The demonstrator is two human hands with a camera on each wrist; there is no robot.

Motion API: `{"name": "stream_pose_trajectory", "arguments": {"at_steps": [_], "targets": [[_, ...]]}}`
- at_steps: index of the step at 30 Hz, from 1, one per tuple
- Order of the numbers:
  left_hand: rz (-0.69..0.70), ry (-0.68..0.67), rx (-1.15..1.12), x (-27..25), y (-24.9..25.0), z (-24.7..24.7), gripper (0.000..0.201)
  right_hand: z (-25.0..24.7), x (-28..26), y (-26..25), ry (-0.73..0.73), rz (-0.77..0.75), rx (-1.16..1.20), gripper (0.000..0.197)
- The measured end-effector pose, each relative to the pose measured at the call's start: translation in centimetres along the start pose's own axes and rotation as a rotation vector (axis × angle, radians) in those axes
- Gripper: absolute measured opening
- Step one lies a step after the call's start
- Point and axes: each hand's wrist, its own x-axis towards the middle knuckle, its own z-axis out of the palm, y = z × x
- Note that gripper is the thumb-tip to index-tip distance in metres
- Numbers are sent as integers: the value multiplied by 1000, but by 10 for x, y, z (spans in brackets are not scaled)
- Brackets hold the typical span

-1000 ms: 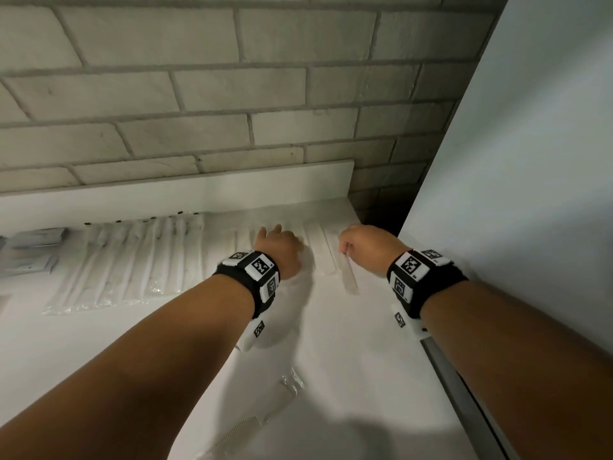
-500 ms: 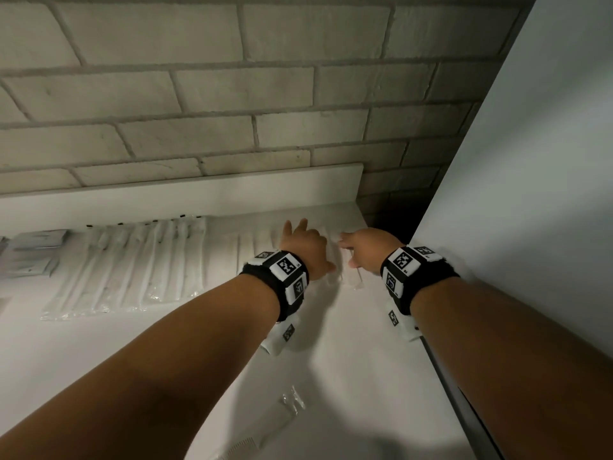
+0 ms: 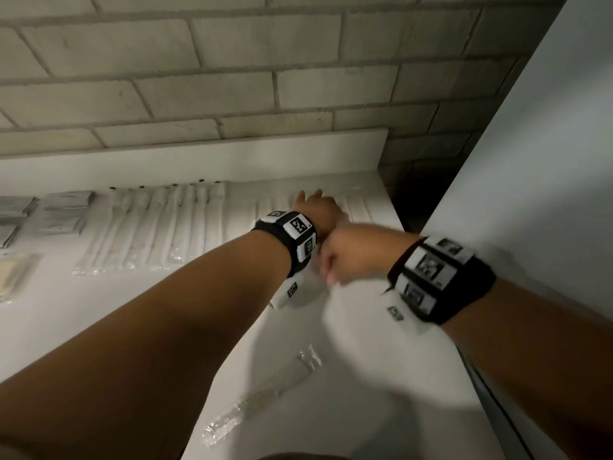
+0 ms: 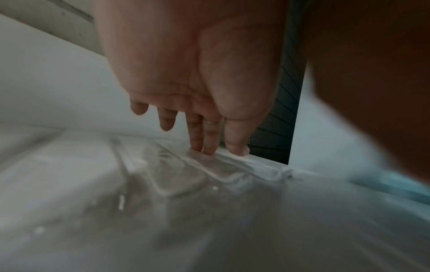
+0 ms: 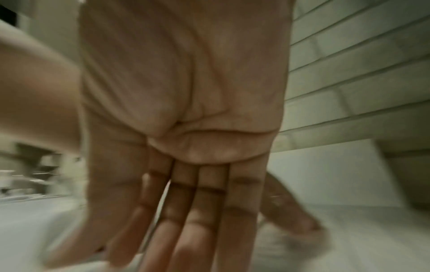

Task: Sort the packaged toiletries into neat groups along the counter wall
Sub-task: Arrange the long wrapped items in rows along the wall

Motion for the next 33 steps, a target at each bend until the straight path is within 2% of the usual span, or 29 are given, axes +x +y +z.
{"name": "stream_pose_trajectory", "arguments": {"at_steps": [2, 3, 7, 10, 14, 16, 18, 21, 23, 24, 26, 30, 33], "targets": [[16, -35, 21, 0, -2, 0, 51, 16, -4, -38, -242, -138, -164, 22], [18, -50, 40, 0, -3, 0, 53, 27, -3, -51, -293, -190, -233, 27], [0, -86, 65, 0, -5, 0, 57, 72, -1, -75, -243, -278, -331, 49], [-1, -104, 67, 0, -4, 0, 56, 82, -3, -76, -133, -313, -394, 37], [13, -134, 84, -2, -6, -2, 55, 62, -5, -45, -193, -110, -373, 23], [24, -140, 80, -3, -9, -3, 53, 49, -9, -19, -229, 47, -358, 16], [51, -133, 109, -6, -10, -6, 51, 34, -20, 4, -218, 217, -334, 19], [82, -119, 158, -7, -10, -9, 47, 15, -32, 33, -120, 480, -216, 14], [70, -140, 125, -4, -11, -11, 48, 6, -27, 50, 16, 607, -143, 16], [66, -147, 118, -2, -12, -11, 48, 2, -22, 57, 81, 644, -98, 14], [65, -144, 129, -1, -12, -9, 49, -2, -7, 69, 164, 704, -11, 22], [59, -113, 129, -2, -10, -3, 50, 2, 12, 88, 189, 736, 70, 29], [47, -80, 85, 1, -11, 1, 51, 2, 20, 97, 142, 742, -5, 28]]}}
